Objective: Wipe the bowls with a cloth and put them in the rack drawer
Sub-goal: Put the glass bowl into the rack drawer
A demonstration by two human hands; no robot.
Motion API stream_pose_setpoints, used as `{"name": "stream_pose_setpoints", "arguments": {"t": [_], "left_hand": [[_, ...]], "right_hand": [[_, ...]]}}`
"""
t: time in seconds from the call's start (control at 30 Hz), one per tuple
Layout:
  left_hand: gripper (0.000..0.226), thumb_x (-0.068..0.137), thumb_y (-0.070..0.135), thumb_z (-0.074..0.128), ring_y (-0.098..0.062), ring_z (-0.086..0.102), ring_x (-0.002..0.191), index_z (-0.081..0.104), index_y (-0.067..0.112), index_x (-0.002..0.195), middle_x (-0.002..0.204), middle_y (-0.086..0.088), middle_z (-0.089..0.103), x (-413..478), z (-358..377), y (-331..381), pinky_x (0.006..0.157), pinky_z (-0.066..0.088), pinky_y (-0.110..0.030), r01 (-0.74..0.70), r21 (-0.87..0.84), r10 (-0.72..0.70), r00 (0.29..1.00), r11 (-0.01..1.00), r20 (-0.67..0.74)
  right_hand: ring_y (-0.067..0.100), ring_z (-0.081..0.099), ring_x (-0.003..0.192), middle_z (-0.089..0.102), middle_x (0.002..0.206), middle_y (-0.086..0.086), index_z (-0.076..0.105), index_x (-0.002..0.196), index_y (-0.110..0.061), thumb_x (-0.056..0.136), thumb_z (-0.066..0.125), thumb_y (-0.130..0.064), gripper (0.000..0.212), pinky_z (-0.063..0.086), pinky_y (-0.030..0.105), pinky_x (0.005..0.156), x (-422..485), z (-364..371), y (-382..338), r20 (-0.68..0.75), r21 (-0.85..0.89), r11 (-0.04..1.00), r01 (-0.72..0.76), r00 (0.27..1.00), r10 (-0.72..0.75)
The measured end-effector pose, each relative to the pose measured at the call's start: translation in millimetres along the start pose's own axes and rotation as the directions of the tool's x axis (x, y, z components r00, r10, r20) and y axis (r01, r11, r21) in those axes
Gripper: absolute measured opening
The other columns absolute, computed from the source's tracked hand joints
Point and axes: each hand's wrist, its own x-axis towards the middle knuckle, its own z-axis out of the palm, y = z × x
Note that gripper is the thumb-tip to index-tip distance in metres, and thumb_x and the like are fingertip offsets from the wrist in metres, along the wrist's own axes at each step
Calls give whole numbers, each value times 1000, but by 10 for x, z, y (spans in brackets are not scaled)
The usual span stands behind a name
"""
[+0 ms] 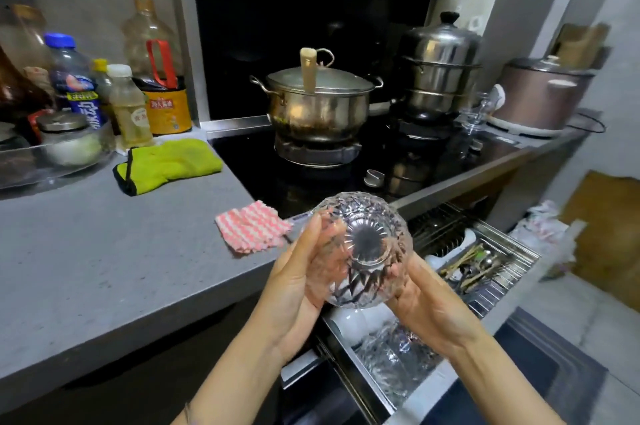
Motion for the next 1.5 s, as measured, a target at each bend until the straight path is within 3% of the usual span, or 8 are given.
{"name": "stream_pose_setpoints", "arguments": {"t": [0.07, 0.2, 0.4, 0.57, 0.67, 0.9, 1.23, 1.5], "left_hand": [[42, 82, 44, 53, -13, 70, 98, 68, 16, 110, 107, -2, 73, 82, 102, -164, 76, 56, -24, -7, 173, -3, 999, 985, 54], [47, 85, 58, 40, -12, 69, 100, 67, 28, 109, 104, 5, 74, 358, 188, -592, 87, 53, -28, 1, 494, -75, 989, 869, 130], [45, 79, 63, 30, -8, 64, 99, 58, 39, 105, 110, 11, 67, 849, 90, -1448, 89, 50, -27, 33, 679, -135, 986, 733, 98], [59, 92, 57, 27, -5, 38, 132, 40, 29, 141, 143, 14, 42, 1113, -254, -2230, 111, 24, -21, -45, 924, -169, 979, 381, 117], [66, 91, 61, 16, 6, 14, 135, 18, 33, 150, 142, 27, 17, 1195, -354, -2551, 107, 2, -10, -162, 960, -270, 937, 228, 222], [64, 84, 69, -3, -2, -28, 136, -19, 45, 141, 148, 23, -24, 1291, -690, -3140, 114, -19, -31, -295, 952, -372, 896, -87, 243], [59, 92, 65, 0, -6, -27, 138, -14, 45, 145, 148, 19, -23, 1295, -776, -3224, 114, -21, -32, -302, 944, -325, 913, -136, 245], [61, 89, 62, -4, 0, -21, 137, -8, 45, 147, 145, 23, -17, 1288, -759, -3207, 115, -19, -31, -292, 950, -309, 919, -112, 246]], "right_hand": [[12, 66, 73, 70, 95, 5, 74, 108, -21, 46, 95, -38, 68, 57, 23, 71, -76, -163, -131, -26, -19, 999, 44, 999, -45], [13, 66, 68, 72, 80, 6, 74, 107, -26, 39, 96, -42, 73, 56, 22, 66, -224, -614, -371, -155, -149, 987, 55, 985, -78], [18, 71, 65, 74, 82, 14, 64, 116, -26, 39, 96, -40, 84, 57, 25, 64, -251, -1292, -534, -295, -327, 943, -62, 955, -39], [15, 72, 73, 75, 86, 10, 56, 126, -30, 58, 87, -41, 76, 55, 21, 72, -82, -1825, -493, -373, -464, 861, -208, 928, 24], [14, 71, 75, 75, 89, 9, 49, 134, -26, 73, 70, -28, 64, 54, 20, 77, 84, -2120, -422, -400, -555, 785, -276, 916, 39], [19, 67, 82, 72, 97, 7, 52, 134, -18, 71, 70, -35, 67, 53, 20, 67, 502, -2778, -135, -449, -628, 590, -507, 856, 257], [19, 60, 86, 63, 110, 12, 37, 144, -13, 94, 57, -12, 54, 54, 39, 82, 964, -3214, 399, -512, -509, 406, -759, 646, 566], [15, 56, 81, 57, 102, 5, 46, 127, -9, 96, 54, -18, 34, 50, 36, 81, 1151, -3309, 597, -460, -496, 282, -821, 524, 716]]}}
